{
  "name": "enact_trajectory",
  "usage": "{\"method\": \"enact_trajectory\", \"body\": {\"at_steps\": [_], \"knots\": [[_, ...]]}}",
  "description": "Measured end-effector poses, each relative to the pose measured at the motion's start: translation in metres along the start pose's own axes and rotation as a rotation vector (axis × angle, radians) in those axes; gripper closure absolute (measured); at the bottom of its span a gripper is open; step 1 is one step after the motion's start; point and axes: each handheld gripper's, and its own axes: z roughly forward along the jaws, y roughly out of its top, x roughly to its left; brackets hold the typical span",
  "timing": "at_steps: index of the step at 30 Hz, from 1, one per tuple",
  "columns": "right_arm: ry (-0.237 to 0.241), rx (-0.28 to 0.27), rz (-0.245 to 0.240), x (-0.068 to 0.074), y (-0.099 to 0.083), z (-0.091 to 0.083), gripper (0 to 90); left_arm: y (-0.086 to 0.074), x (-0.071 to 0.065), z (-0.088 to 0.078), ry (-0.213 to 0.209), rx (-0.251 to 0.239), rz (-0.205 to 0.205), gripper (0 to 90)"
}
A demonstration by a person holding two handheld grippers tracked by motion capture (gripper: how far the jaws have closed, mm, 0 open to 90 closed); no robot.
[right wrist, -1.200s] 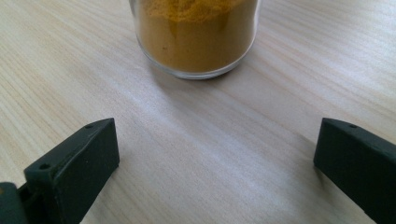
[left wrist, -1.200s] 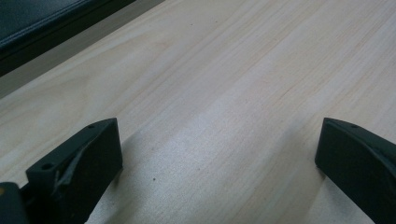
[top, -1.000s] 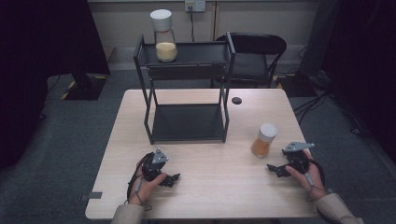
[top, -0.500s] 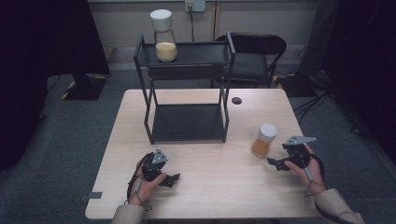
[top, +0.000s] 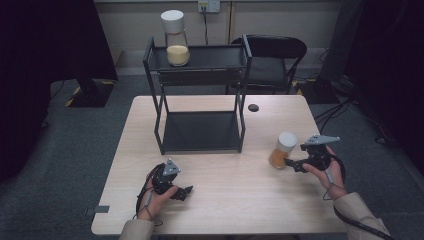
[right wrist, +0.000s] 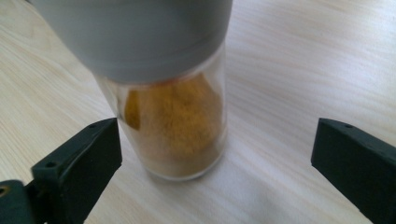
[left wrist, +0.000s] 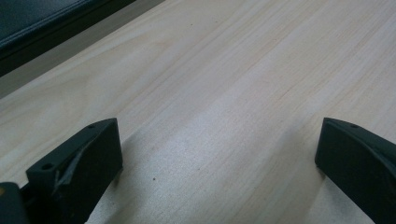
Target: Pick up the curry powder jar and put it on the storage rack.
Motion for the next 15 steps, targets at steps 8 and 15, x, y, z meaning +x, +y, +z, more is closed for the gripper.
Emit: {"method": "enact_trajectory", "body": {"at_steps": [8, 15], "knots": [[0.030, -0.029, -0.021, 0.000, 0.008, 0.010, 1.8, 0.000, 0.000, 0.000, 0.000, 0.000, 0.000, 0.1], [0.064, -0.073, -0.030, -0.004, 0.013, 0.016, 12.6, 0.000, 0.000, 0.000, 0.000, 0.000, 0.000, 0.1]]}}
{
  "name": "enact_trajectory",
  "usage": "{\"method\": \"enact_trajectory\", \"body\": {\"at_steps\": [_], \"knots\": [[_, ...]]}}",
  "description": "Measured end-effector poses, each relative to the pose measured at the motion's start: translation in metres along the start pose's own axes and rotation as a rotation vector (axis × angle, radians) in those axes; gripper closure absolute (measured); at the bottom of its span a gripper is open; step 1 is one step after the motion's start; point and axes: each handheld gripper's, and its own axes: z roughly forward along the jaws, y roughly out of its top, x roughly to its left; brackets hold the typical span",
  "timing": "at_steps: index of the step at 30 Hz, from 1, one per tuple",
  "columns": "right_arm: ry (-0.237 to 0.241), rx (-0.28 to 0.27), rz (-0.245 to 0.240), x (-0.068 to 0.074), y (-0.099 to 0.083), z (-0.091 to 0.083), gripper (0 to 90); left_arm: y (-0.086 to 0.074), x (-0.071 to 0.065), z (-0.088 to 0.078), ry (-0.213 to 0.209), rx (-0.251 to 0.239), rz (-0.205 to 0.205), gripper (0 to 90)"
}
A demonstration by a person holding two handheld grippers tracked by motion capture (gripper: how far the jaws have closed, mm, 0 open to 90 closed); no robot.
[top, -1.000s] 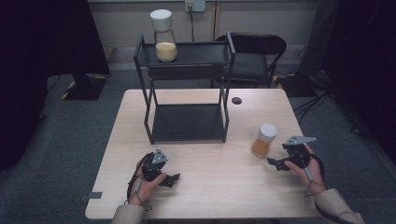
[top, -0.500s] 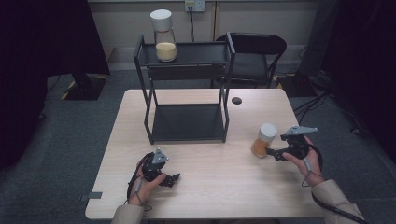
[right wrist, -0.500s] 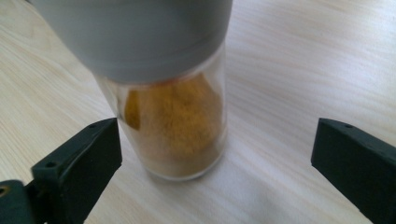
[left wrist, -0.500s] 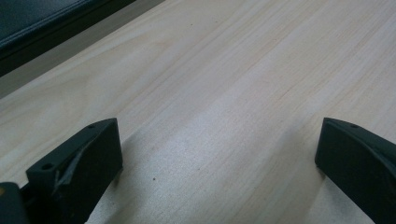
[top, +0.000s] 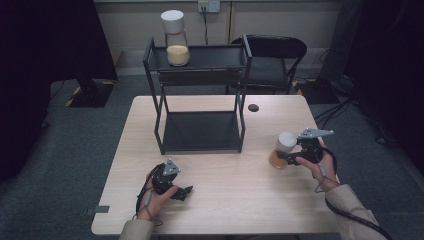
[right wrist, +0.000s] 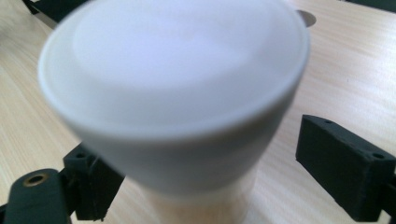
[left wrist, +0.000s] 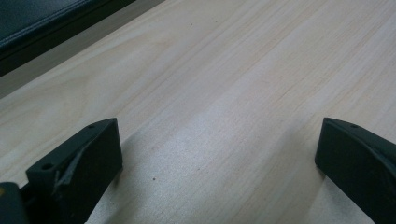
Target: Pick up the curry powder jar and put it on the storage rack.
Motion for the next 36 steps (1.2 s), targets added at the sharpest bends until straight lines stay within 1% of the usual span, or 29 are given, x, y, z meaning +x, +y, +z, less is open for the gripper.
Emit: {"method": "enact_trajectory", "body": {"at_steps": [3, 5, 9, 11, 12, 18, 22, 26, 29, 31, 36], "knots": [[0.012, -0.007, -0.024, 0.000, 0.004, 0.003, 16.9, 0.000, 0.000, 0.000, 0.000, 0.000, 0.000, 0.1], [0.026, -0.014, -0.032, -0.001, 0.006, 0.006, 19.8, 0.000, 0.000, 0.000, 0.000, 0.000, 0.000, 0.1], [0.040, -0.027, -0.047, -0.001, 0.008, 0.011, 28.1, 0.000, 0.000, 0.000, 0.000, 0.000, 0.000, 0.1], [0.052, -0.032, -0.056, -0.002, 0.009, 0.013, 34.0, 0.000, 0.000, 0.000, 0.000, 0.000, 0.000, 0.1], [0.049, -0.034, -0.063, -0.001, 0.009, 0.013, 34.6, 0.000, 0.000, 0.000, 0.000, 0.000, 0.000, 0.1], [0.050, -0.031, -0.086, 0.000, 0.012, 0.014, 35.8, 0.000, 0.000, 0.000, 0.000, 0.000, 0.000, 0.1], [0.051, -0.031, -0.072, -0.001, 0.013, 0.014, 35.9, 0.000, 0.000, 0.000, 0.000, 0.000, 0.000, 0.1], [0.060, -0.022, -0.072, 0.001, 0.016, 0.014, 36.0, 0.000, 0.000, 0.000, 0.000, 0.000, 0.000, 0.1], [0.072, -0.013, -0.072, 0.003, 0.019, 0.014, 36.0, 0.000, 0.000, 0.000, 0.000, 0.000, 0.000, 0.1], [0.085, 0.004, -0.071, 0.005, 0.024, 0.014, 36.0, 0.000, 0.000, 0.000, 0.000, 0.000, 0.000, 0.1], [0.117, 0.024, -0.093, 0.011, 0.036, 0.012, 36.0, 0.000, 0.000, 0.000, 0.000, 0.000, 0.000, 0.1]]}}
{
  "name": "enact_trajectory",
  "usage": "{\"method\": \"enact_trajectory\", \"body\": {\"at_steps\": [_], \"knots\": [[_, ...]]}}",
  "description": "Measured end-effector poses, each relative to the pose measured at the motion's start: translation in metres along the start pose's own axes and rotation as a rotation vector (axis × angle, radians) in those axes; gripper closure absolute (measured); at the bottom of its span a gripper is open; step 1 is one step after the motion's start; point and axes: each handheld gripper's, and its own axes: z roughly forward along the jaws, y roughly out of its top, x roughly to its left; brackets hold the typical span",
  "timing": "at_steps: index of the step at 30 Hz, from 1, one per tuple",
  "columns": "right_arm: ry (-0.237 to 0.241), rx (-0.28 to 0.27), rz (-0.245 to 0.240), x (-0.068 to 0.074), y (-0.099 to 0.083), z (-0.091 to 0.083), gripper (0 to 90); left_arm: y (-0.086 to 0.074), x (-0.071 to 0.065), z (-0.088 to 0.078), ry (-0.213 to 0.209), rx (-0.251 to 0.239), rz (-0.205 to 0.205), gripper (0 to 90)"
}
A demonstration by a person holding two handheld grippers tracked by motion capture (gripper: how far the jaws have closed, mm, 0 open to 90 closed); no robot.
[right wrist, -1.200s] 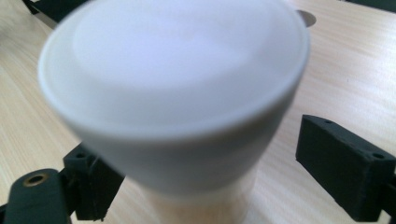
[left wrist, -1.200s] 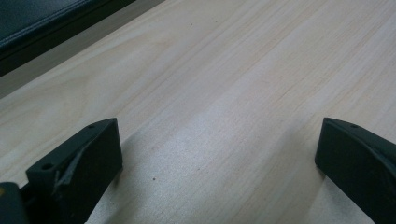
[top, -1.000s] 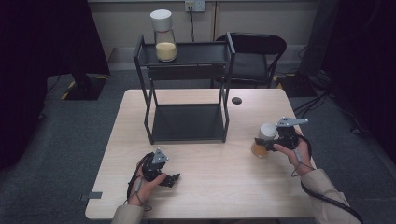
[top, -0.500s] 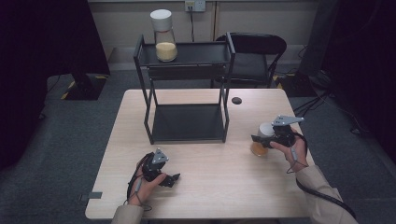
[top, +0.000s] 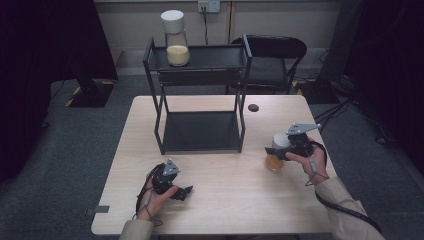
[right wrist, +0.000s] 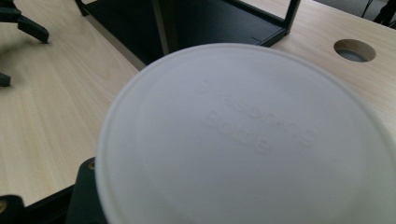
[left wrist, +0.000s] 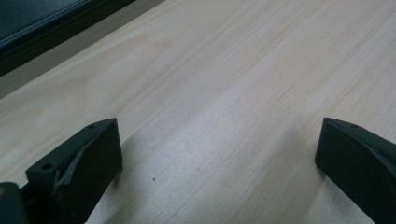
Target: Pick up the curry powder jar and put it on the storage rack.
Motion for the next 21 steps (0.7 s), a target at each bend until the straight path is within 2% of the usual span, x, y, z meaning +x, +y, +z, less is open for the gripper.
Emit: {"method": "enact_trajectory", "body": {"at_steps": [17, 21], "knots": [[0.097, 0.019, -0.033, 0.022, 0.049, 0.006, 36.0, 0.000, 0.000, 0.000, 0.000, 0.000, 0.000, 0.1], [0.107, 0.026, -0.045, 0.027, 0.062, 0.008, 36.0, 0.000, 0.000, 0.000, 0.000, 0.000, 0.000, 0.0]]}}
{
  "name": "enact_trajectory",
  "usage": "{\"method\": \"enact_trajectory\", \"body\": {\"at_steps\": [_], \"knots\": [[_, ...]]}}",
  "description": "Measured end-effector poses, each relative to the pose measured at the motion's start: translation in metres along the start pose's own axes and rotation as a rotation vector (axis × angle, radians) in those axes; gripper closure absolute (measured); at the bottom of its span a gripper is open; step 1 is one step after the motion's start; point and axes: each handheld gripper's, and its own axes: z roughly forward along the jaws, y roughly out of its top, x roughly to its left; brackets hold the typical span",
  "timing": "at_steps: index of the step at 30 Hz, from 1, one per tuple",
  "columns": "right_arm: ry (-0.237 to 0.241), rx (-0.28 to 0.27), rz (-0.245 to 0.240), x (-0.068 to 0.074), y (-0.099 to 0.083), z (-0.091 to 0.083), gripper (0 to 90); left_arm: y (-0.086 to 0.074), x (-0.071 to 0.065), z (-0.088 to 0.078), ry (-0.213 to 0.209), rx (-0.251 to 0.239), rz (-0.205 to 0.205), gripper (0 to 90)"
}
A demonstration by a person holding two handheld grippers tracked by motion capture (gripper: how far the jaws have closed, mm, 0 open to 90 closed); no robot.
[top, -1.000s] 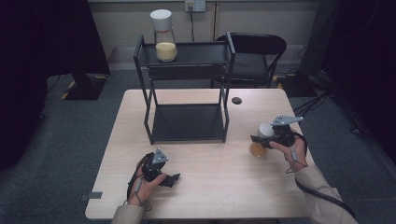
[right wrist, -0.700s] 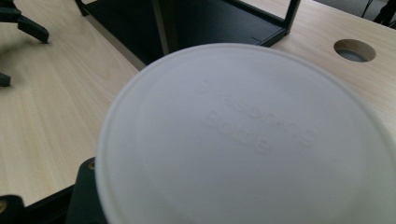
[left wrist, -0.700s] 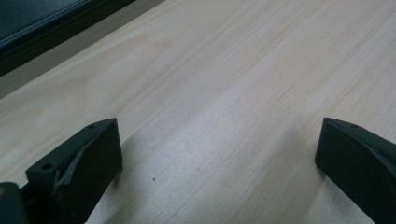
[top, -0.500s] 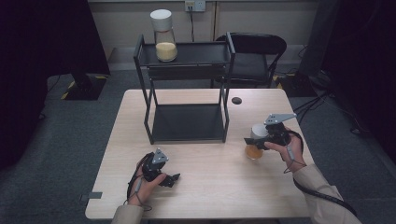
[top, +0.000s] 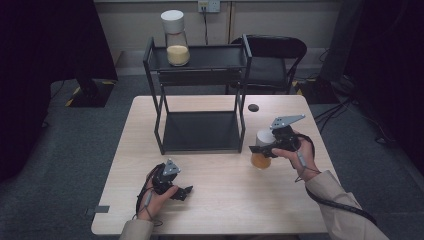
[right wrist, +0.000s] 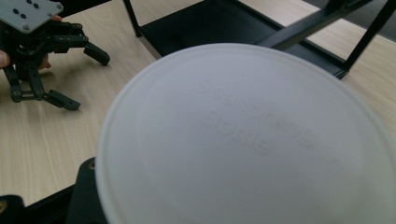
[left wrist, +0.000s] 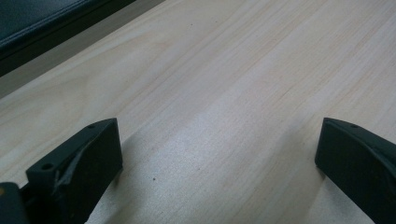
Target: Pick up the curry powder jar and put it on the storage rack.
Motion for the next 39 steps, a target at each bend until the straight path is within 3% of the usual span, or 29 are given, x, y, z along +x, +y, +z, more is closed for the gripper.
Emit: {"method": "enact_trajectory", "body": {"at_steps": [27, 33, 39], "knots": [[0.051, -0.007, -0.060, 0.017, 0.082, 0.010, 36.1, 0.000, 0.000, 0.000, 0.000, 0.000, 0.000, 0.1], [0.075, -0.021, -0.052, 0.015, 0.095, 0.014, 36.1, 0.000, 0.000, 0.000, 0.001, -0.002, 0.000, 0.0], [0.069, -0.006, -0.064, 0.016, 0.110, 0.017, 36.1, 0.000, 0.000, 0.000, 0.001, -0.001, 0.000, 0.0]]}}
